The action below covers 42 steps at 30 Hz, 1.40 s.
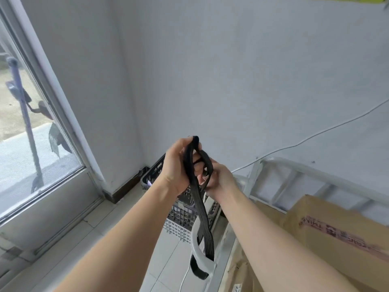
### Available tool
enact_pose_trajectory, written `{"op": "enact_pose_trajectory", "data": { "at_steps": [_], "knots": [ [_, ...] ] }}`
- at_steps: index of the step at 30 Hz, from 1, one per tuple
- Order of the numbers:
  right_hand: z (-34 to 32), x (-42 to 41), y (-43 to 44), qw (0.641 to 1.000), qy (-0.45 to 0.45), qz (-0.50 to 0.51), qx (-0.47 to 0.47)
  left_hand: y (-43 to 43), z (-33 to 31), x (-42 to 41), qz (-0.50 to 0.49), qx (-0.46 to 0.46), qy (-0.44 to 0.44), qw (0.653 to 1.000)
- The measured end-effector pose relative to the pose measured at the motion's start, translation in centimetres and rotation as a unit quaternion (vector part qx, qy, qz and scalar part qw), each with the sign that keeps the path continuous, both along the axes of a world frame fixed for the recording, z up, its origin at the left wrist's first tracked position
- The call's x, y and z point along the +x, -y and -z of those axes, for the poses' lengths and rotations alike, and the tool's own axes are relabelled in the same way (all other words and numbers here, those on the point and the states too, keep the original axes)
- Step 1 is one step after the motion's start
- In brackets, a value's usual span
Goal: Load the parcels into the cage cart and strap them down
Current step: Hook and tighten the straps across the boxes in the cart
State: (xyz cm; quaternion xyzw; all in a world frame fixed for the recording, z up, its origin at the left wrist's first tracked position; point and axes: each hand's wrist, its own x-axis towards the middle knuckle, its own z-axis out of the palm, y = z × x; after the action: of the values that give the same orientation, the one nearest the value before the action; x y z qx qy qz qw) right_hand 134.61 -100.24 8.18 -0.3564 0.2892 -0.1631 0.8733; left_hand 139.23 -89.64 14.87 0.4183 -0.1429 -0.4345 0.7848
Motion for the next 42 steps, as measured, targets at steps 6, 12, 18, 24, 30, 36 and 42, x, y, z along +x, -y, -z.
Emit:
{"op": "enact_pose_trajectory", "data": {
  "at_steps": [6, 12, 18, 24, 30, 36, 42],
  "knots": [
    [-6.0, -6.2, 1.0, 0.996, 0.064, 0.019, -0.063, 2.1, -5.6, -5.3, 0.018, -0.053, 0.040, 0.998],
    [-8.1, -15.2, 1.4, 0.994, 0.077, -0.004, -0.080, 3.4, -10.0, -12.8, -0.071, -0.061, 0.110, 0.990],
    [-11.4, -26.1, 1.3, 0.985, 0.085, -0.051, -0.143, 3.3, -14.1, -21.2, -0.110, -0.104, 0.179, 0.972],
    [-13.8, -34.8, 1.1, 0.972, 0.119, -0.084, -0.183, 2.0, -17.9, -28.8, -0.087, -0.142, 0.244, 0.955],
    [-15.0, -41.5, -0.6, 0.977, 0.093, -0.007, -0.194, 1.0, -16.8, -32.9, -0.062, -0.058, 0.319, 0.944],
    [-14.2, -45.6, -4.0, 0.981, -0.043, 0.098, -0.164, -0.3, -13.4, -36.6, 0.042, -0.037, 0.243, 0.969],
    [-10.9, -48.5, -5.4, 0.981, -0.174, 0.006, -0.080, -2.1, -12.6, -42.4, 0.244, -0.092, 0.211, 0.942]
  ]
}}
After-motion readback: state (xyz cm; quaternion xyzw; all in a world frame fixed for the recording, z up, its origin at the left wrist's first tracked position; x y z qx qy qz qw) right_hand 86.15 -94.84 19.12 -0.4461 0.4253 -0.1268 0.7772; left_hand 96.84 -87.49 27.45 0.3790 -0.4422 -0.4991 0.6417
